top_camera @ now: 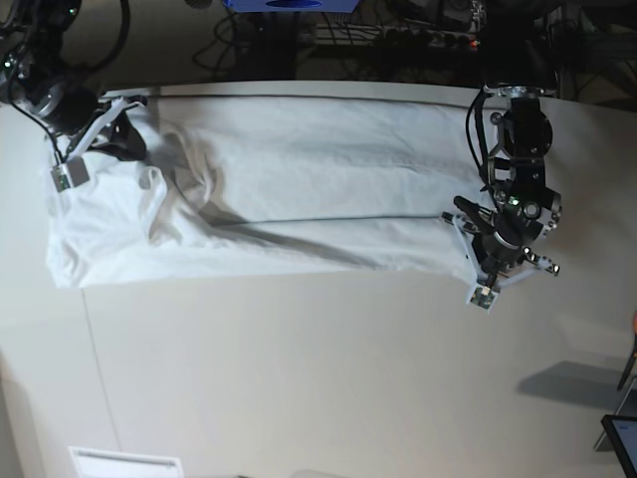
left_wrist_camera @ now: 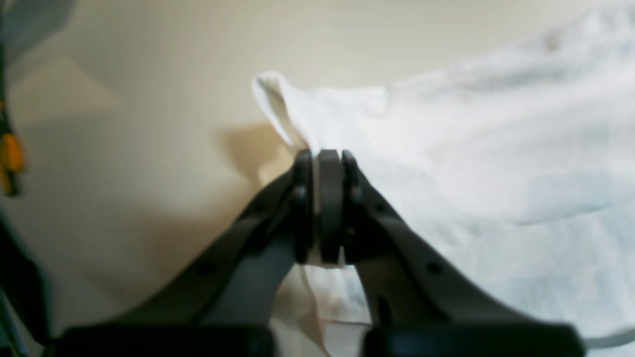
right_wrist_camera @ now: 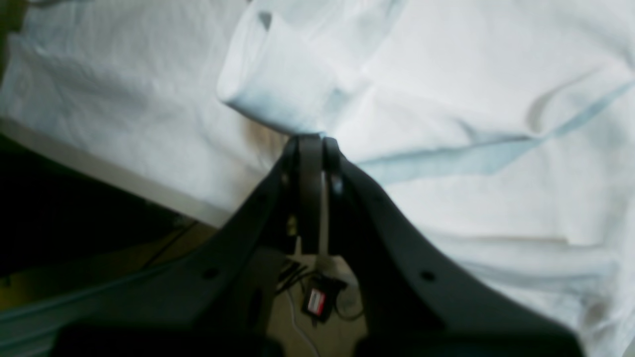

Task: Fold the T-shirt properly
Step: 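Grasp the sleeve corner with the right gripper and fold it onto the shirt, then slide the left gripper along the folded edge toward the collar edge, then open the left gripper and lift it off the shirt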

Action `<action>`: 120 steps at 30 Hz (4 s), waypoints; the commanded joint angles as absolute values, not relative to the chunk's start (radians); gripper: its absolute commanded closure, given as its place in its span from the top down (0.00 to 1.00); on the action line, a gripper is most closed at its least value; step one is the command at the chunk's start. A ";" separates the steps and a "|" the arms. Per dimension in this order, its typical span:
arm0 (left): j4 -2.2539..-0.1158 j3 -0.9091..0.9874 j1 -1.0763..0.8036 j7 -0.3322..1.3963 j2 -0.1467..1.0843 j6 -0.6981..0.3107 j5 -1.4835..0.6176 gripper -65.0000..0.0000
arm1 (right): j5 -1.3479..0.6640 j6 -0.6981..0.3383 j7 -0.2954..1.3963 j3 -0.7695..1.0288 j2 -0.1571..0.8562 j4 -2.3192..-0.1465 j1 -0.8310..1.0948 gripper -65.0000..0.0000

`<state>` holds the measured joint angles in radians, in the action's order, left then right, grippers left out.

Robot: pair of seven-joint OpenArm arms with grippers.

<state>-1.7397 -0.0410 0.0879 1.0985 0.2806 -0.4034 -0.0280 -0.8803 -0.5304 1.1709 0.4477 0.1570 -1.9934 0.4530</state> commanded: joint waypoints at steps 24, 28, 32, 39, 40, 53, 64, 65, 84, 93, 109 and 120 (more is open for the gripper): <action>-1.845 -0.035 0.068 1.153 0.305 -0.467 -0.019 0.00 | -0.937 -0.532 1.247 0.450 0.165 -2.008 0.452 0.00; -1.850 -0.035 0.044 1.152 0.312 -0.469 -0.019 0.00 | -0.918 -0.532 1.245 0.450 0.165 -2.008 0.450 0.00; -1.906 -0.042 0.007 1.150 0.320 -0.469 -0.019 0.00 | -0.917 -0.530 1.245 0.450 0.165 -1.988 0.446 0.00; -1.933 -0.044 -0.027 1.150 0.334 -0.469 -0.019 0.00 | -0.917 -0.530 1.248 0.450 0.165 -1.986 0.449 0.00; -1.931 -0.044 -0.031 1.150 0.335 -0.469 -0.019 0.00 | -0.917 -0.530 1.248 0.450 0.165 -1.986 0.450 0.00; -1.963 -0.044 -0.071 1.148 0.337 -0.472 -0.025 0.00 | -0.840 -0.530 1.242 0.450 0.163 -1.986 0.443 0.00; -1.979 -0.045 -0.117 1.147 0.351 -0.472 -0.025 0.04 | -0.805 -0.530 1.242 0.450 0.163 -1.980 0.383 0.00; -1.980 -0.045 -0.124 1.145 0.357 -0.472 -0.025 0.06 | -0.805 -0.530 1.242 0.450 0.163 -1.977 0.378 0.00; -1.983 -0.036 -0.185 1.024 0.384 -0.698 -0.019 0.09 | -0.803 -0.530 1.242 0.450 0.163 -1.908 0.343 0.00; -1.982 -0.045 -0.197 0.935 0.463 -0.698 -0.019 0.08 | -0.733 -0.530 1.241 0.450 0.162 -1.908 0.323 0.00; -1.986 -0.177 -0.200 0.829 0.607 -0.698 -0.016 0.00 | -0.636 -0.530 1.241 0.435 0.113 -1.896 0.266 0.00; -1.986 -0.222 -0.352 0.415 0.654 -0.698 0.295 0.00 | -0.636 -0.530 1.216 0.438 0.114 -1.799 0.251 0.00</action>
<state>-1.9705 -0.2340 -0.3538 0.4274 0.6361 -0.7074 0.2920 -0.6209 -0.5301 1.2381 0.4362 0.1017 -1.7840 0.2581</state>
